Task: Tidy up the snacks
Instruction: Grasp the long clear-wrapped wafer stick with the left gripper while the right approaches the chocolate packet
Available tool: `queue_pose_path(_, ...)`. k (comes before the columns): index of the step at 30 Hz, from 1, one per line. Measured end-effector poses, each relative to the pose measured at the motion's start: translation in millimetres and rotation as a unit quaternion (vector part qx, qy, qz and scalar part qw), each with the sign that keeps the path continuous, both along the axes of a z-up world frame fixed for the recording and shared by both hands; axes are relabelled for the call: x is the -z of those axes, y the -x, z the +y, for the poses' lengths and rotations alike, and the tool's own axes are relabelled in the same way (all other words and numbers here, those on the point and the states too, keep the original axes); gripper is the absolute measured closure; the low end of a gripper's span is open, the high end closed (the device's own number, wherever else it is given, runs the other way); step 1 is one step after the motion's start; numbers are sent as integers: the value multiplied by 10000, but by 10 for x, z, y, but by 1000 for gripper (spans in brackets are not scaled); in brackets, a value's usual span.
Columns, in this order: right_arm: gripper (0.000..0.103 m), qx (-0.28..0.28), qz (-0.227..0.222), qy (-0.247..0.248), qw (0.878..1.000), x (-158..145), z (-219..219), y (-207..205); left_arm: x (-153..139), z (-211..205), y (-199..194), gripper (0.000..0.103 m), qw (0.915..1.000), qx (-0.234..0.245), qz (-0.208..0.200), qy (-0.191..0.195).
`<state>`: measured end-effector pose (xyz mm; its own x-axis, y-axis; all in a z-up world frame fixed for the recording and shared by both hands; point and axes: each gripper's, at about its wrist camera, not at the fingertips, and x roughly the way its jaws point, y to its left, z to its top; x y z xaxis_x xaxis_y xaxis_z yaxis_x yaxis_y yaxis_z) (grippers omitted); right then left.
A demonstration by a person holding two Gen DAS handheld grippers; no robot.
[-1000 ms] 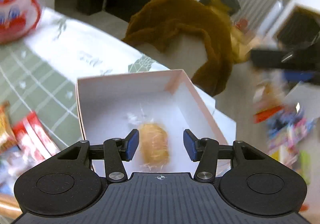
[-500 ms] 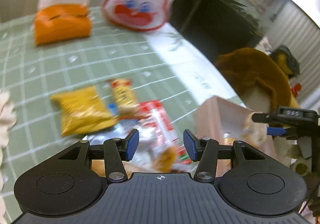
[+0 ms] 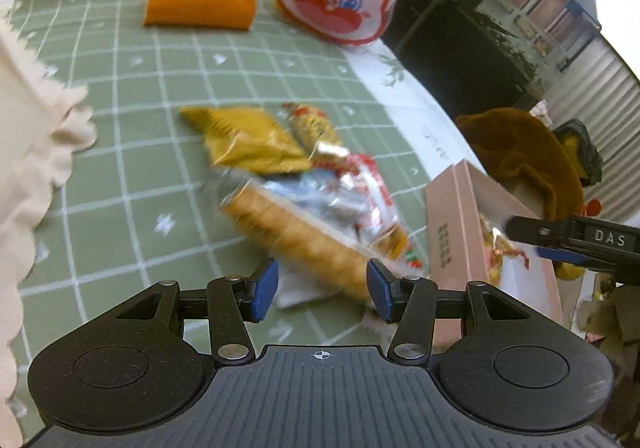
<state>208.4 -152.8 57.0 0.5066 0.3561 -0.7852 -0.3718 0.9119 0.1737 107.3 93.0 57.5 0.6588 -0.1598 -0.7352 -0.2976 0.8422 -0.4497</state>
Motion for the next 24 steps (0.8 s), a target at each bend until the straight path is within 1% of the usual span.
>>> queue_pose_path(3, 23, -314, 263, -120, 9991, 122, 368, 125, 75, 47, 157, 49, 9998, -49, 79, 147)
queue_pose_path(4, 24, -360, 282, -60, 9989, 161, 479, 146, 89, 65, 196, 49, 9998, -69, 91, 182)
queue_pose_path(5, 27, -339, 136, 91, 9993, 174, 589, 180, 94, 89, 242, 49, 9997, -90, 88, 220)
queue_pose_path(6, 41, -448, 143, 181, 9987, 203, 698, 185, 98, 122, 282, 49, 9995, -122, 84, 263)
queue_pose_path(7, 61, -562, 235, 210, 9979, 233, 770, 173, 104, 160, 309, 49, 9994, -147, 82, 301)
queue_pose_path(8, 66, -592, 288, 262, 9975, 263, 839, 187, 108, 208, 338, 49, 9992, -184, 79, 341)
queue_pose_path(9, 68, -587, 278, 344, 9973, 280, 904, 201, 119, 251, 351, 49, 9990, -226, 83, 372)
queue_pose_path(11, 68, -540, 305, 438, 9971, 325, 973, 199, 136, 343, 381, 49, 9985, -300, 101, 454)
queue_pose_path(12, 68, -468, 379, 405, 9974, 337, 971, 209, 143, 376, 388, 49, 9983, -323, 107, 482)
queue_pose_path(13, 68, -484, 553, 280, 9969, 332, 969, 222, 147, 407, 390, 49, 9982, -336, 99, 495)
queue_pose_path(15, 69, -956, 1113, -118, 9891, 350, 986, 269, 154, 458, 372, 49, 9980, -389, 83, 494)
queue_pose_path(16, 69, -1129, 1271, -250, 9851, 337, 999, 317, 159, 475, 362, 49, 9979, -412, 72, 504)
queue_pose_path(17, 69, -1166, 1222, -251, 9853, 312, 1002, 364, 161, 488, 355, 49, 9977, -433, 53, 517)
queue_pose_path(18, 69, -1138, 1065, -158, 9877, 275, 1012, 403, 160, 496, 348, 49, 9976, -458, 29, 517)
queue_pose_path(20, 69, -903, 822, 28, 9925, 252, 1006, 389, 164, 502, 337, 49, 9977, -455, 8, 495)
queue_pose_path(21, 68, -707, 793, 88, 9943, 269, 995, 337, 164, 502, 337, 49, 9978, -435, 3, 510)
queue_pose_path(24, 62, -272, 1049, 70, 9941, 396, 910, 123, 165, 509, 356, 49, 9975, -403, 19, 576)
